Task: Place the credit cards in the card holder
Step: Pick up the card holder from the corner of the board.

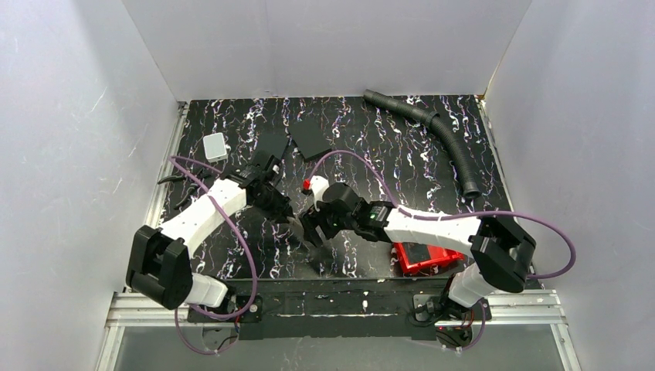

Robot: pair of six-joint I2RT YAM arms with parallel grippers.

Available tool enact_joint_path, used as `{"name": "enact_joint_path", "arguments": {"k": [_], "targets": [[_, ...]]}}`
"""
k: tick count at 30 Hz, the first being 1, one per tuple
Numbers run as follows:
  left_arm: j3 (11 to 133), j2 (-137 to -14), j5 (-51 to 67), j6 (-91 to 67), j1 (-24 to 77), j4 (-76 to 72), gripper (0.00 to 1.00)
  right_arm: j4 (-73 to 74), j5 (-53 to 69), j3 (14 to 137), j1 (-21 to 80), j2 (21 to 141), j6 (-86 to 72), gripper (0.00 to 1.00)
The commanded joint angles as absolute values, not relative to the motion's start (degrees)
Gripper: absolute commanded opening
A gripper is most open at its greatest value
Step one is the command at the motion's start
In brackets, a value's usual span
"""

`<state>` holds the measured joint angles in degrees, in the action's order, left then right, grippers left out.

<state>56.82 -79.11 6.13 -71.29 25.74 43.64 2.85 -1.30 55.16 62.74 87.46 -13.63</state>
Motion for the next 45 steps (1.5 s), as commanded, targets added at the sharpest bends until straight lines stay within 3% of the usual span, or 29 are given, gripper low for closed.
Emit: {"name": "enact_joint_path", "arguments": {"k": [1,6,8,12,16,23,24,26,27,28,30,38,42,45], "targets": [[60.32,-80.09,4.05,-73.33,27.90,45.28,0.00,-3.41,0.49,55.05,63.57,85.04,-15.26,0.84],[61.38,-81.92,3.70,-72.60,28.70,45.64,0.00,-5.29,2.71,51.93,63.72,79.89,-17.38,0.96],[61.96,-82.34,3.88,-72.69,29.54,45.62,0.00,-6.43,0.85,51.30,63.72,79.56,-18.59,0.97],[63.51,-82.47,3.93,-72.69,31.53,45.79,0.00,-2.22,-5.75,54.94,63.72,84.46,-18.99,0.79],[64.03,-82.27,3.79,-72.19,32.30,46.48,0.00,-3.01,-6.18,54.87,63.78,87.53,-19.08,0.71],[64.21,-81.94,3.32,-71.04,34.09,46.42,0.00,-3.83,-11.92,53.87,63.81,87.82,-21.98,0.35],[64.44,-81.91,3.11,-69.80,34.11,46.47,0.06,-4.31,-12.09,53.22,63.74,87.35,-22.95,0.25],[65.00,-80.76,1.80,-65.73,34.10,46.43,0.39,-6.03,-12.61,51.03,63.68,85.63,-24.73,0.03],[65.25,-79.62,1.04,-63.39,34.10,46.11,0.64,-6.66,-12.42,49.93,63.53,84.55,-25.65,0.01],[65.25,-78.20,0.82,-60.47,34.10,45.23,0.82,-7.55,-11.68,48.86,63.19,83.28,-26.64,0.01],[65.15,-73.91,0.79,-56.09,34.03,43.73,0.98,-10.32,-6.82,46.19,61.91,80.37,-28.76,0.01],[60.78,-52.07,8.48,-47.24,33.23,31.57,0.98,-24.72,17.89,40.27,45.44,67.53,-44.08,0.01],[56.44,-47.21,16.01,-50.89,33.10,23.03,0.98,-28.51,22.59,42.48,41.11,63.99,-50.38,0.01],[53.41,-44.04,15.31,-55.64,33.13,17.60,0.98,-32.69,23.96,44.12,40.43,62.70,-56.21,0.01]]}}
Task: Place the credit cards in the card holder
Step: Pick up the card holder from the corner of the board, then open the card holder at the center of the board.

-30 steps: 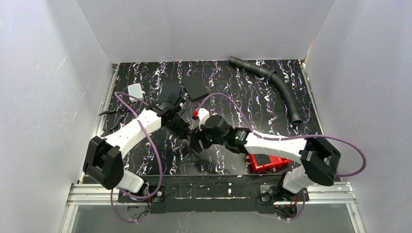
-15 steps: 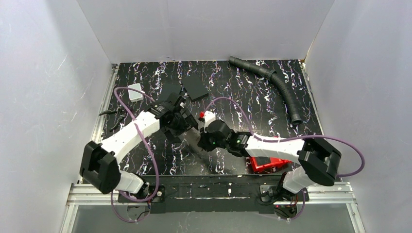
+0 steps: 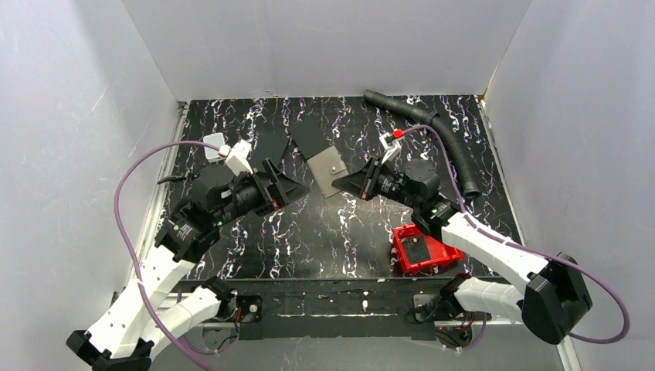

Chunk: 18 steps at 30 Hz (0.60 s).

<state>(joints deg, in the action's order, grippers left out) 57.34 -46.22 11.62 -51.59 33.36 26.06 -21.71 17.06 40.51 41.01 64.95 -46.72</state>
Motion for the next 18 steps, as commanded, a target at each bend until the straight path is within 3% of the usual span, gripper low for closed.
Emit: {"name": "enact_joint_path", "arguments": {"k": [1,7,11,18], "targets": [[52.03,-42.85,14.84,-56.98,33.05,15.57,0.98,-33.61,23.73,44.43,40.43,62.33,-57.62,0.01],[45.42,-44.76,21.59,-64.17,33.13,-4.32,0.97,-45.98,24.83,44.22,40.43,64.33,-68.18,0.01],[46.84,-45.50,22.22,-62.11,33.13,-4.76,0.88,-48.24,24.38,43.81,40.43,65.15,-70.06,0.01],[46.86,-45.97,22.35,-63.52,33.13,-8.16,0.65,-54.50,24.78,41.82,40.64,66.99,-74.42,0.01]]}}
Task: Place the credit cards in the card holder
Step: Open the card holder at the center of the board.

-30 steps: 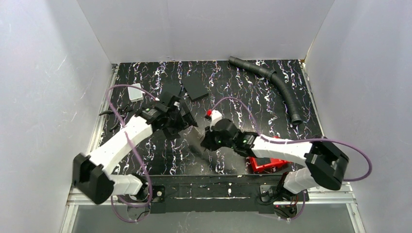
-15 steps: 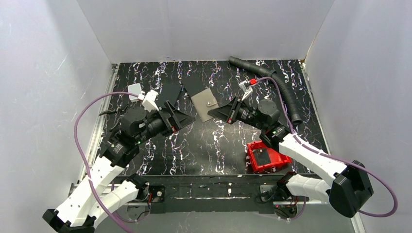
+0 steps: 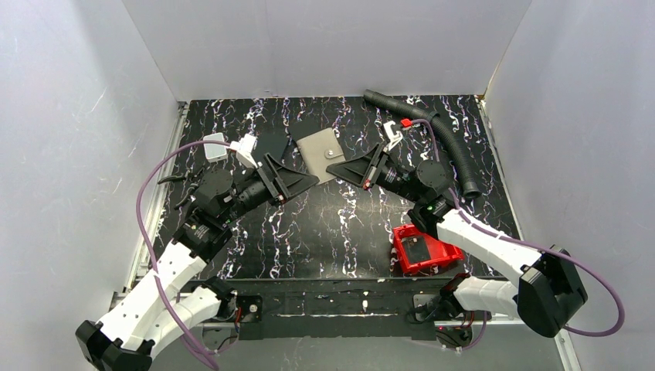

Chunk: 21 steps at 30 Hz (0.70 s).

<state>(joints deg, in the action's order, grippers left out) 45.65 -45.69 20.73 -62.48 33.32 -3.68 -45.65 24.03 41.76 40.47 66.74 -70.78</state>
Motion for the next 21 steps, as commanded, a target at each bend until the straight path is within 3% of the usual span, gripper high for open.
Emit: {"name": "enact_joint_path", "arguments": {"k": [1,3,8,21], "targets": [[47.05,-46.35,22.55,-63.81,33.13,-8.66,0.61,-55.04,24.77,41.57,40.69,67.05,-74.73,0.01],[47.33,-46.97,22.63,-64.15,33.09,-9.34,0.54,-55.53,24.48,41.37,40.78,67.07,-75.09,0.01],[48.14,-47.35,21.05,-63.73,33.13,-9.67,0.53,-55.37,24.39,41.32,41.28,67.06,-75.05,0.06],[49.86,-49.81,22.09,-60.63,33.13,-9.75,0.29,-52.92,24.83,40.56,42.36,66.87,-72.99,0.10]]}}
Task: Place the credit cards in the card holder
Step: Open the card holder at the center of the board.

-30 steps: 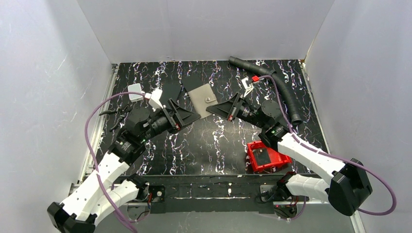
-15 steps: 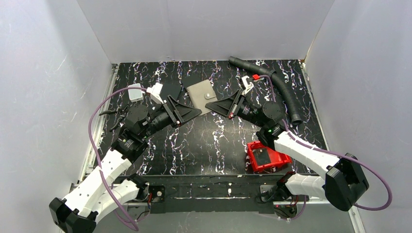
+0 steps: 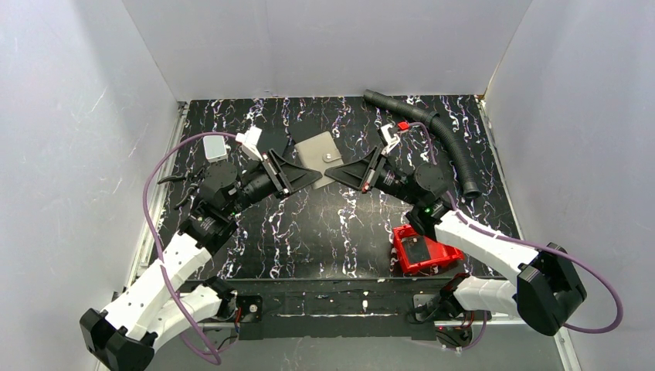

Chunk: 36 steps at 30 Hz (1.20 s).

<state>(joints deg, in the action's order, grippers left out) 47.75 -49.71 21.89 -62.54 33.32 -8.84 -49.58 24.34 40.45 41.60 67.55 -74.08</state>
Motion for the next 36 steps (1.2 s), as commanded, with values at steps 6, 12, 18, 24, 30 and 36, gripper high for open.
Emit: {"name": "enact_joint_path", "arguments": {"k": [6,12,18,24,30,36], "targets": [[52.97,-49.17,19.71,-54.77,33.06,-2.91,0.00,-35.99,25.07,43.58,42.46,65.03,-61.27,0.50],[64.02,-50.61,14.83,-39.70,33.06,28.45,0.00,-0.97,12.10,51.70,42.45,60.34,-26.70,0.98],[68.63,-51.91,9.51,-31.14,33.18,44.22,0.00,3.54,1.70,54.56,47.40,61.19,-16.39,0.98],[66.20,-49.97,1.32,-30.84,33.13,45.83,0.00,14.67,-11.87,68.66,55.21,73.36,-30.89,0.88],[65.06,-51.07,-1.93,-30.84,33.13,45.88,0.00,4.74,-9.87,68.67,59.04,78.20,-44.60,0.60],[64.60,-52.14,-2.02,-30.50,33.13,45.59,0.00,2.04,-8.72,70.60,60.80,82.43,-45.46,0.51]]}}
